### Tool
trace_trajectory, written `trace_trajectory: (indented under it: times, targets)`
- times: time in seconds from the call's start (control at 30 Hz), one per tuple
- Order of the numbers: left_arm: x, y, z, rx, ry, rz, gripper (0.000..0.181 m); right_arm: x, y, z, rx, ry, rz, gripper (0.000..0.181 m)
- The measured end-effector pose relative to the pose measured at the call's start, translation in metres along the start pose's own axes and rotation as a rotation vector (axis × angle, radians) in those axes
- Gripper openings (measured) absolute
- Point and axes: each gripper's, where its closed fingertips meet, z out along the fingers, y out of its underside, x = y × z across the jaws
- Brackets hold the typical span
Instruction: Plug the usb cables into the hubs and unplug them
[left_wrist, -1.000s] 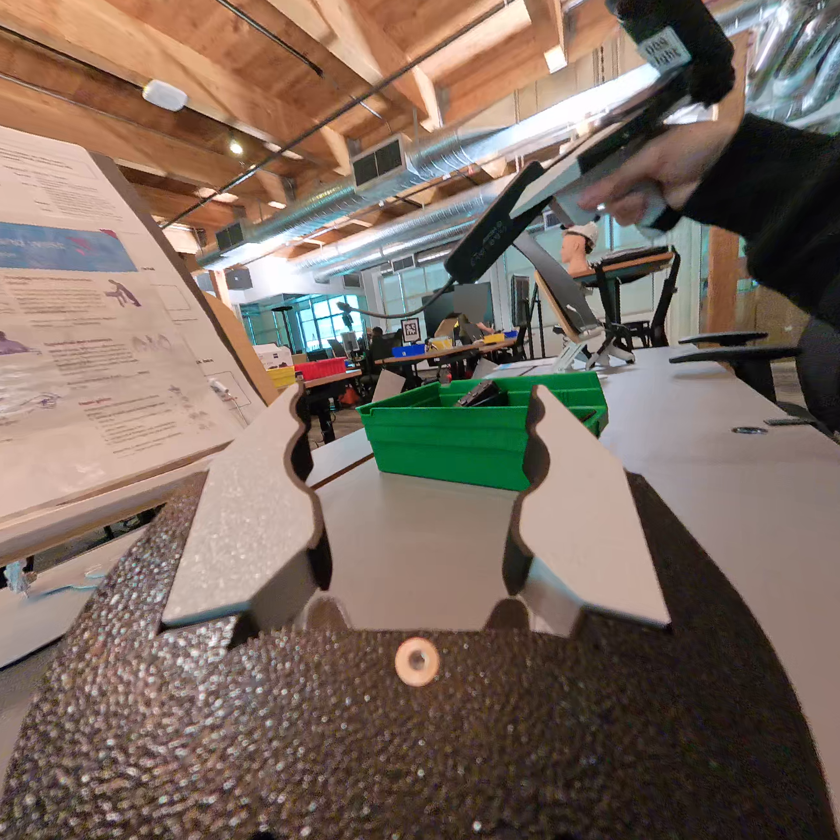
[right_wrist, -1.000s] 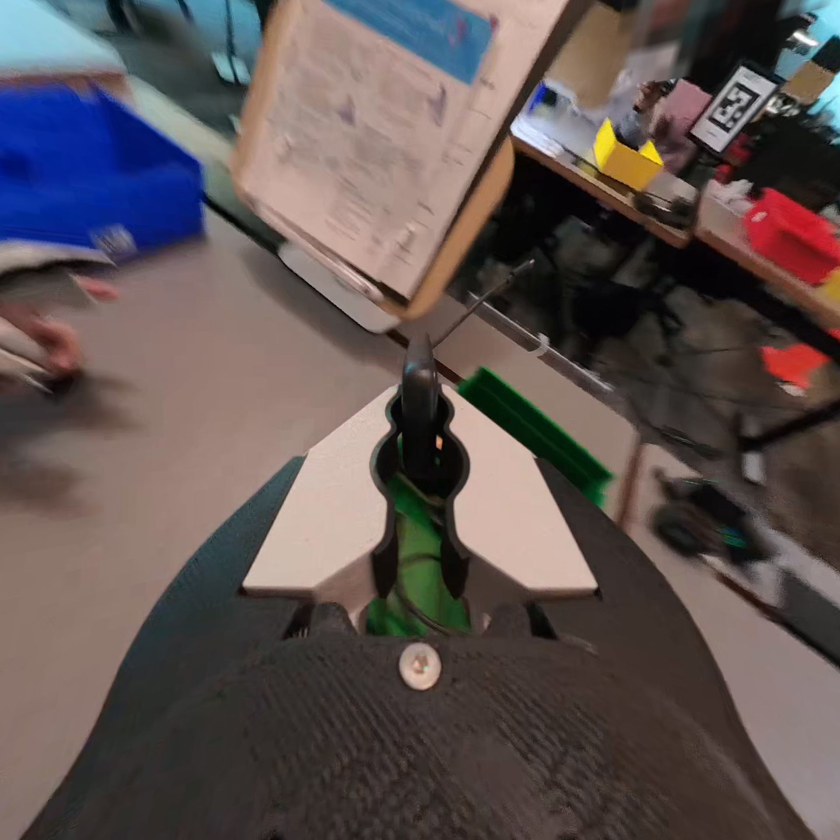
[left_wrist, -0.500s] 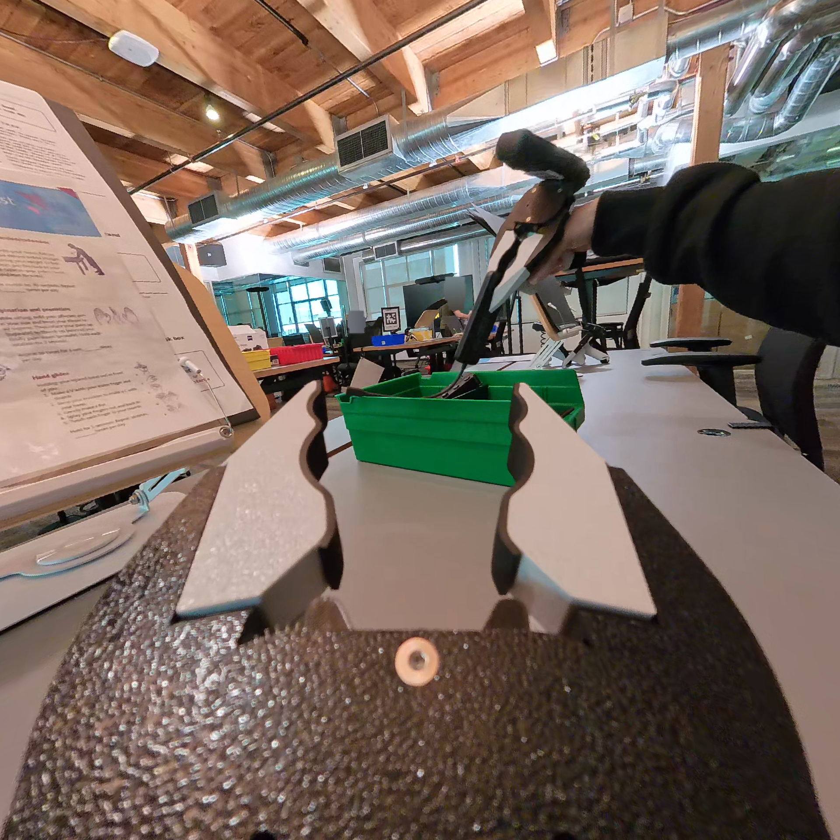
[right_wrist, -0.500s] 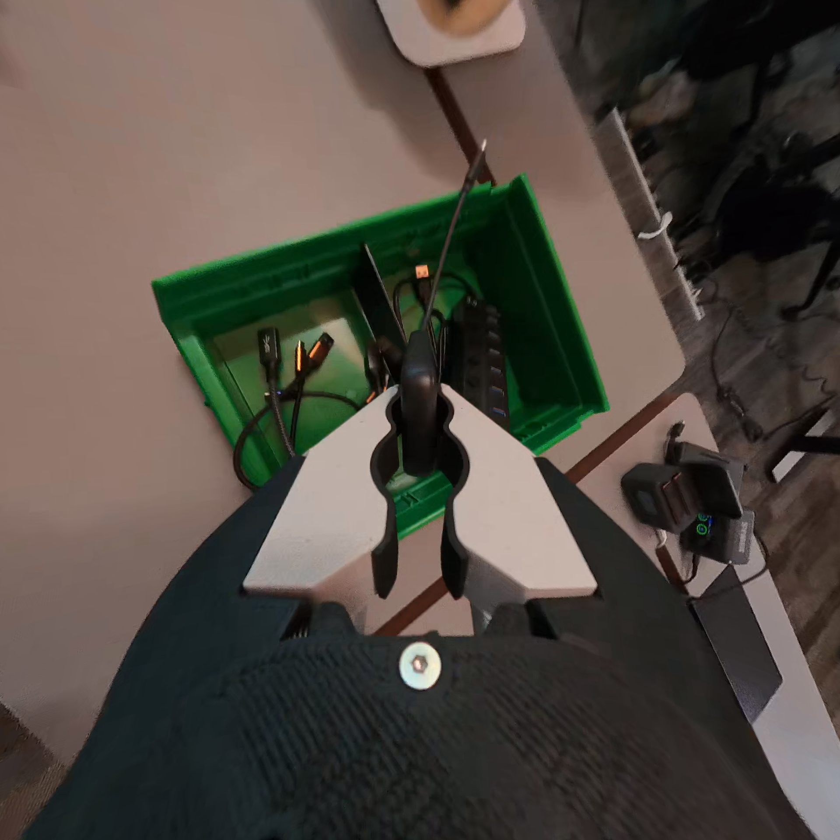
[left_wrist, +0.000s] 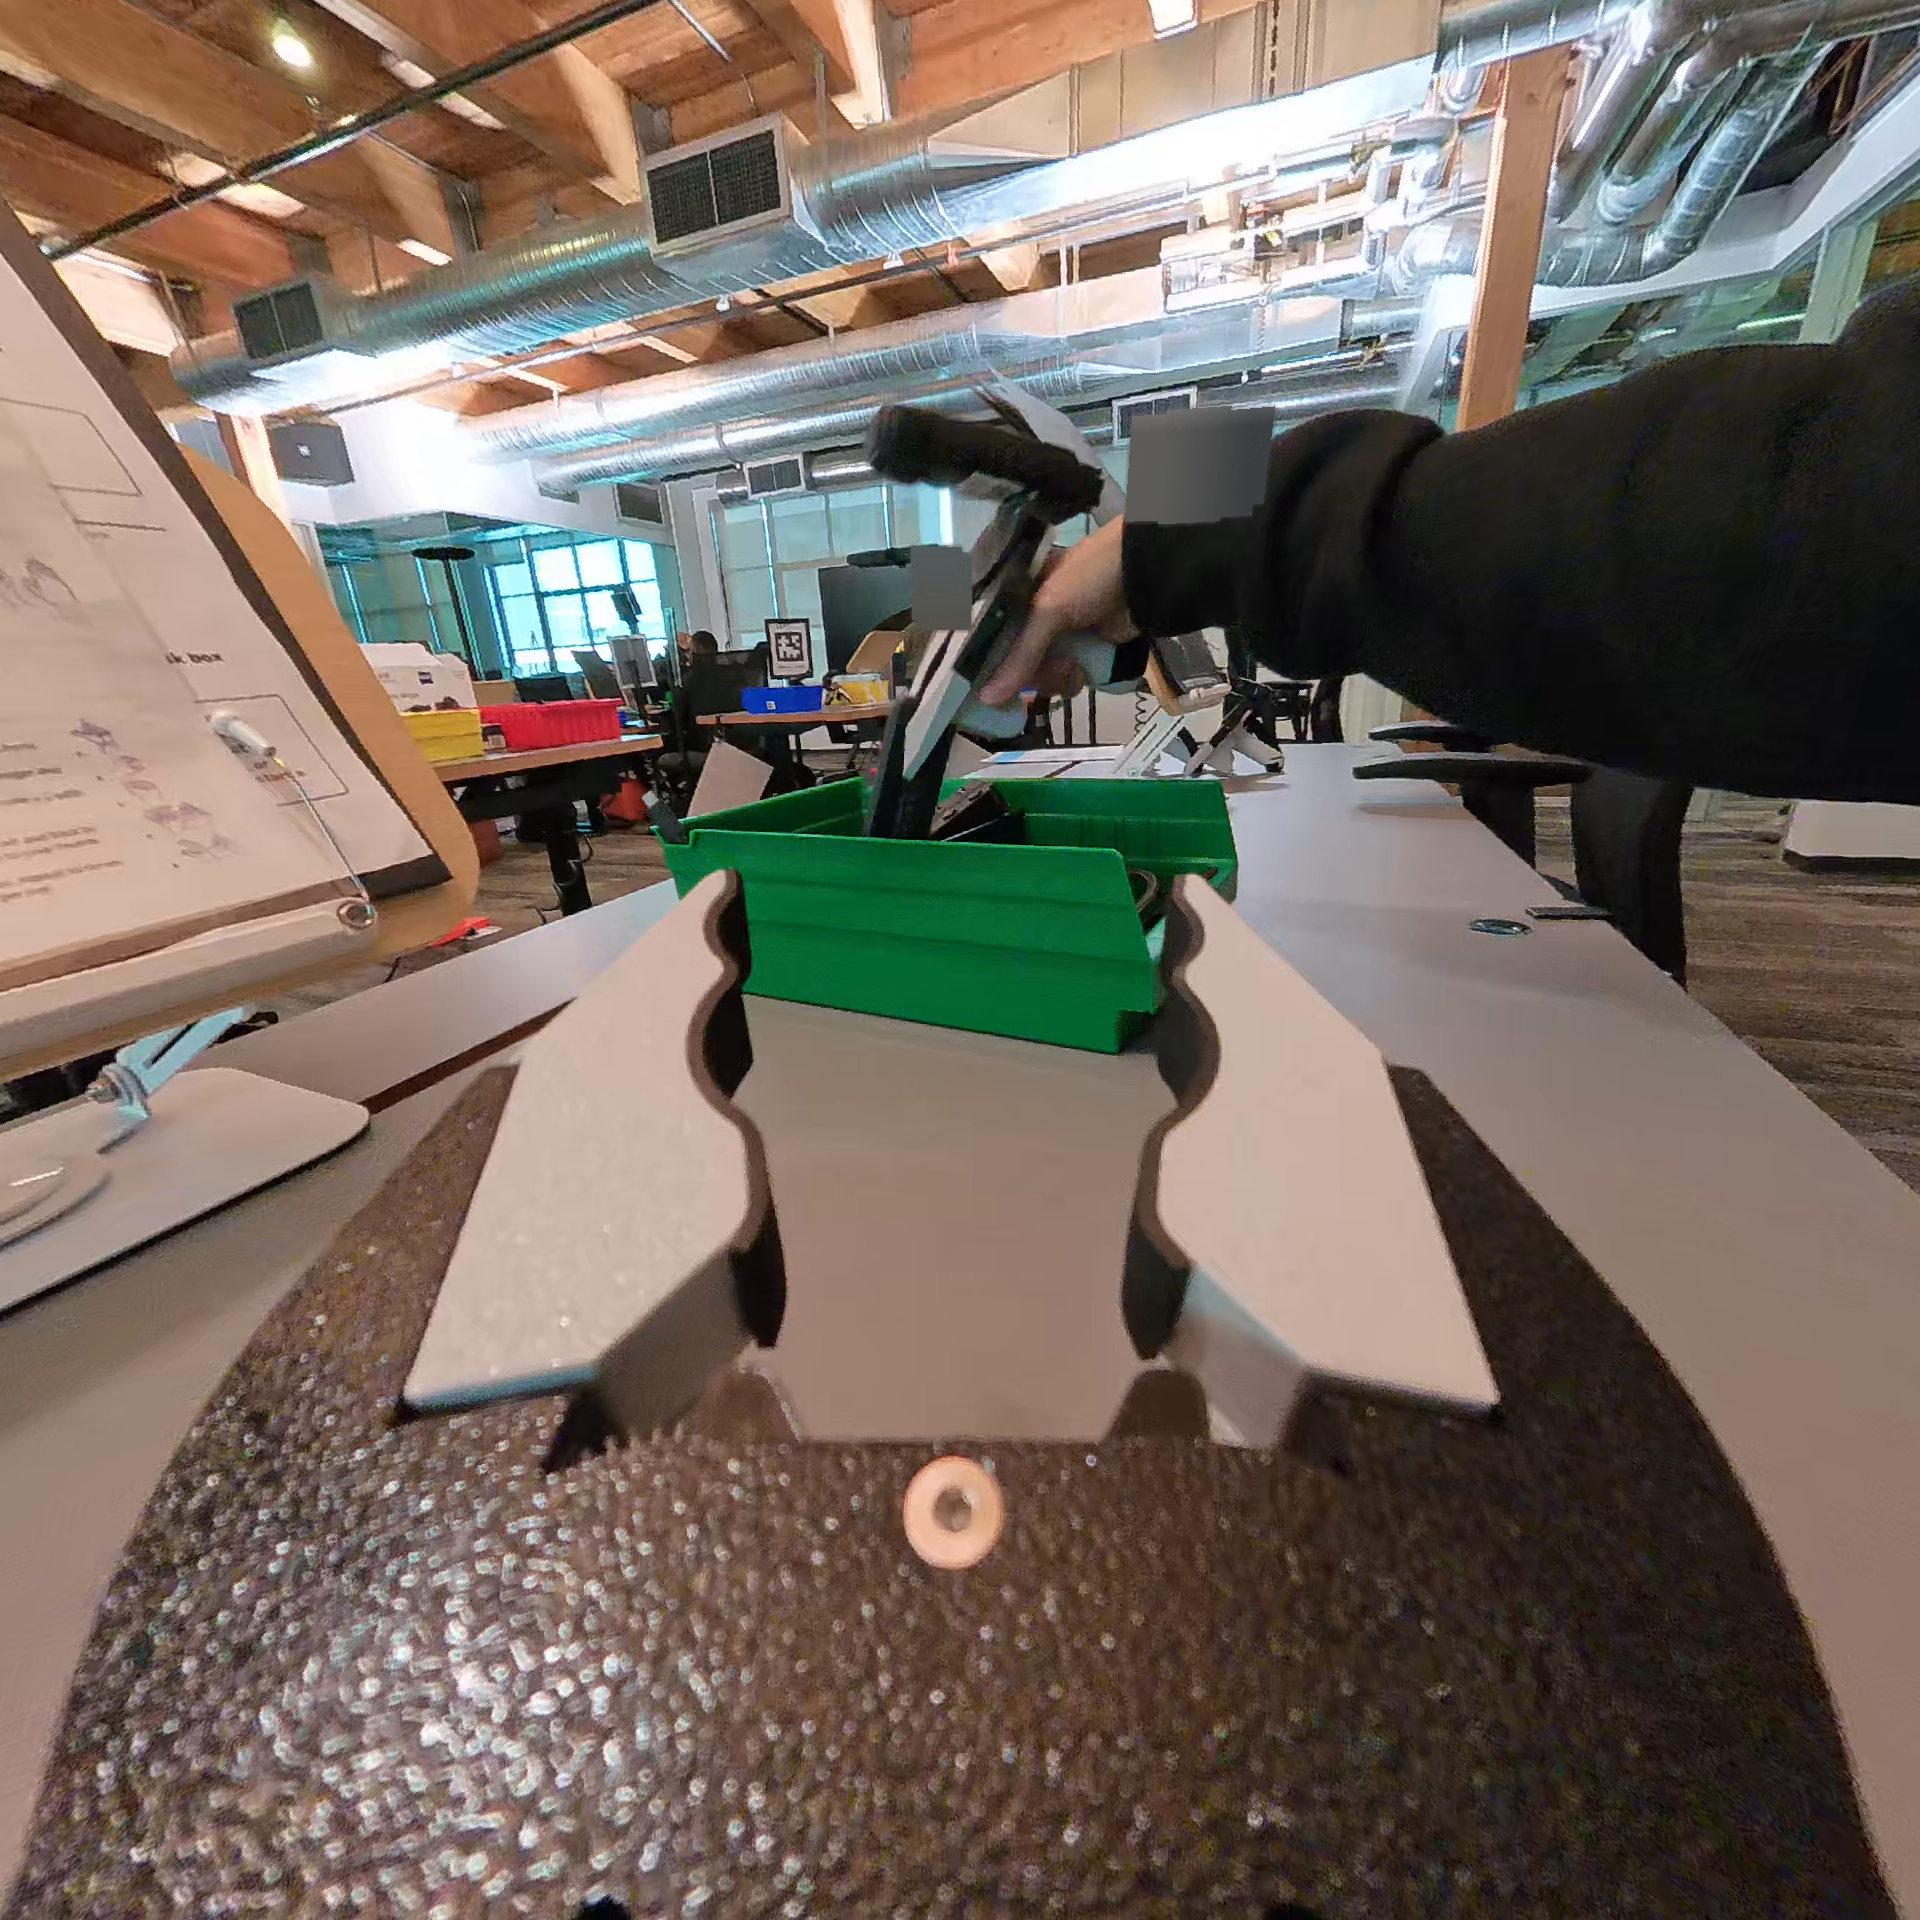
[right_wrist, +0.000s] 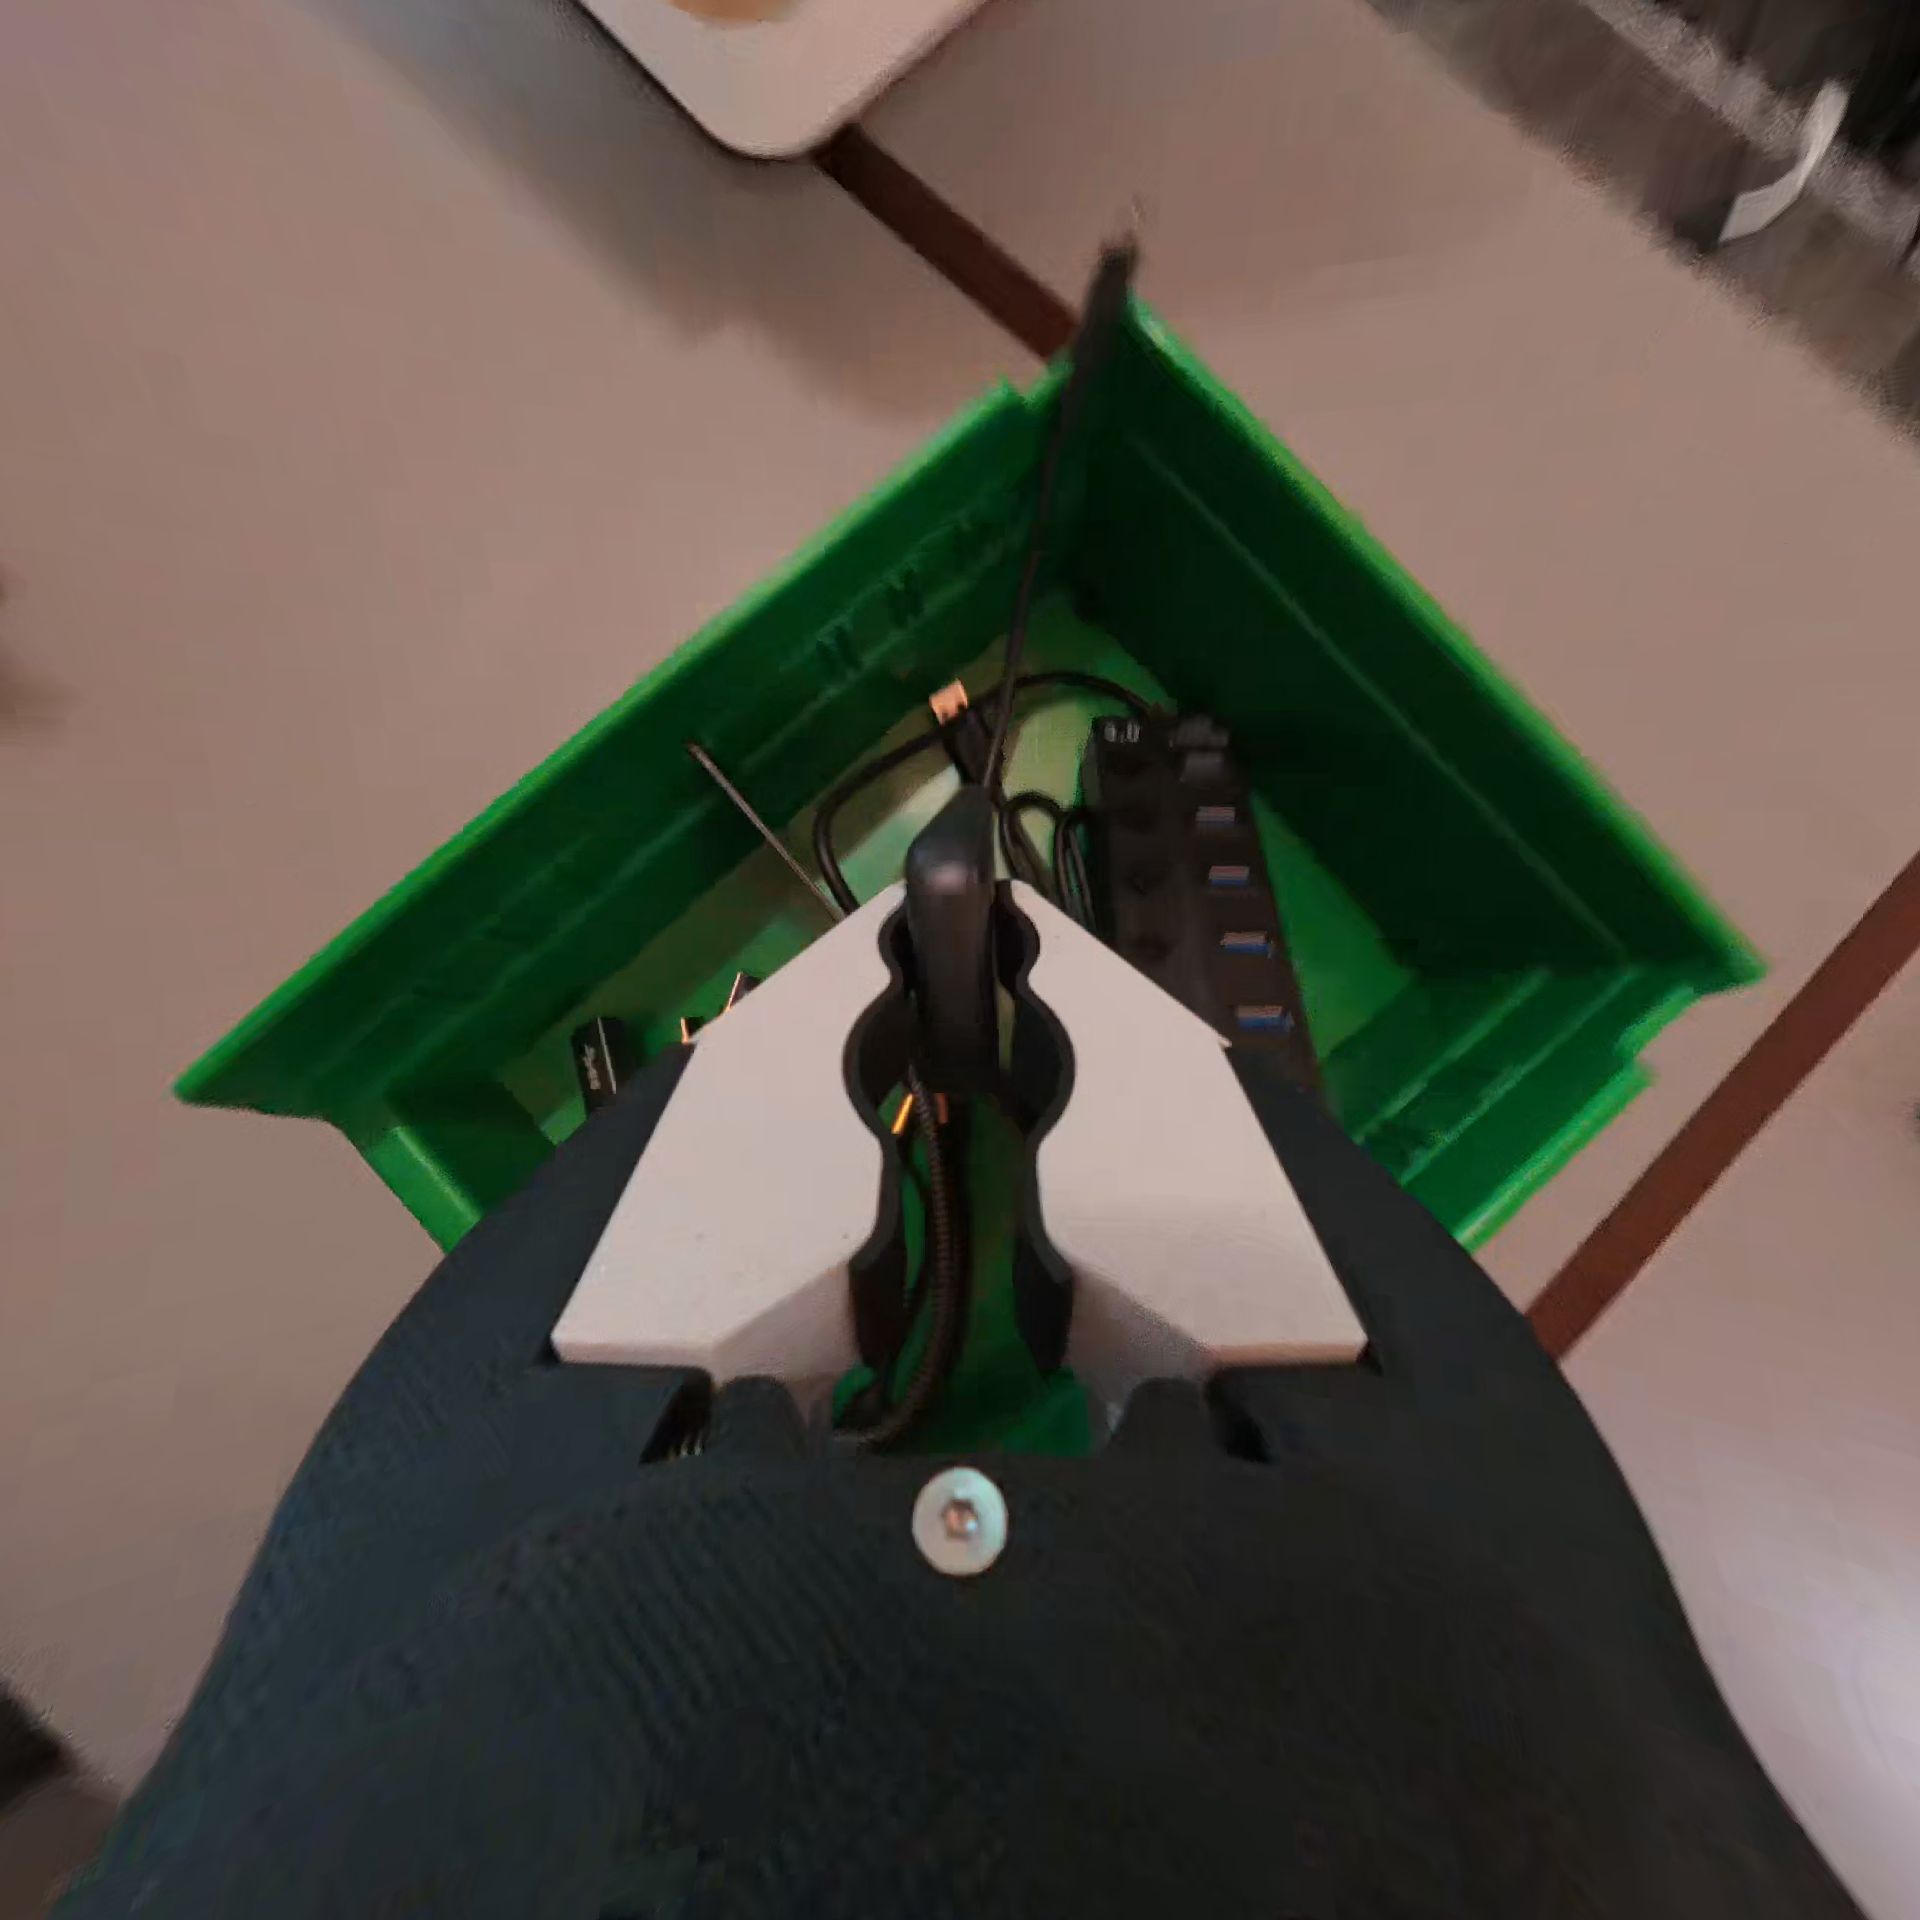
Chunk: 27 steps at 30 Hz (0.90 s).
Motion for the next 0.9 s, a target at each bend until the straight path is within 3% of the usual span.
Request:
trace_trajectory:
  times: [0.03,0.13,0.2,0.33,0.43,0.6,0.73,0.83,0.9]
  targets:
    - [0.0,0.001,0.0,-0.004,0.005,-0.008,0.077,0.008,0.01,0.007,-0.047,0.018,0.077,0.022]
    - [0.002,0.004,0.001,-0.019,0.018,-0.021,0.078,0.051,0.028,0.01,-0.11,0.256,0.14,0.047]
    - [0.004,0.004,0.002,-0.02,0.028,-0.018,0.078,0.07,0.02,-0.001,-0.039,0.376,0.136,0.054]
    - [0.007,0.006,0.003,-0.033,0.04,-0.011,0.078,0.075,-0.004,-0.036,0.127,0.509,0.1,0.059]
    - [0.006,0.009,0.005,-0.05,0.031,-0.019,0.077,0.039,-0.011,-0.062,0.241,0.57,0.012,0.06]
    - [-0.002,0.019,0.009,-0.11,-0.051,0.002,0.072,-0.071,0.02,-0.075,0.451,0.5,0.035,0.071]
    - [-0.046,-0.007,-0.015,-0.148,-0.421,0.131,0.06,-0.127,0.05,-0.044,0.553,0.447,0.103,0.083]
    - [-0.094,-0.032,-0.085,-0.193,-0.803,0.191,0.058,-0.107,0.074,-0.043,0.492,0.587,0.14,0.084]
    - [-0.116,-0.048,-0.145,-0.22,-0.967,0.185,0.059,-0.075,0.098,-0.073,0.485,0.748,0.227,0.09]
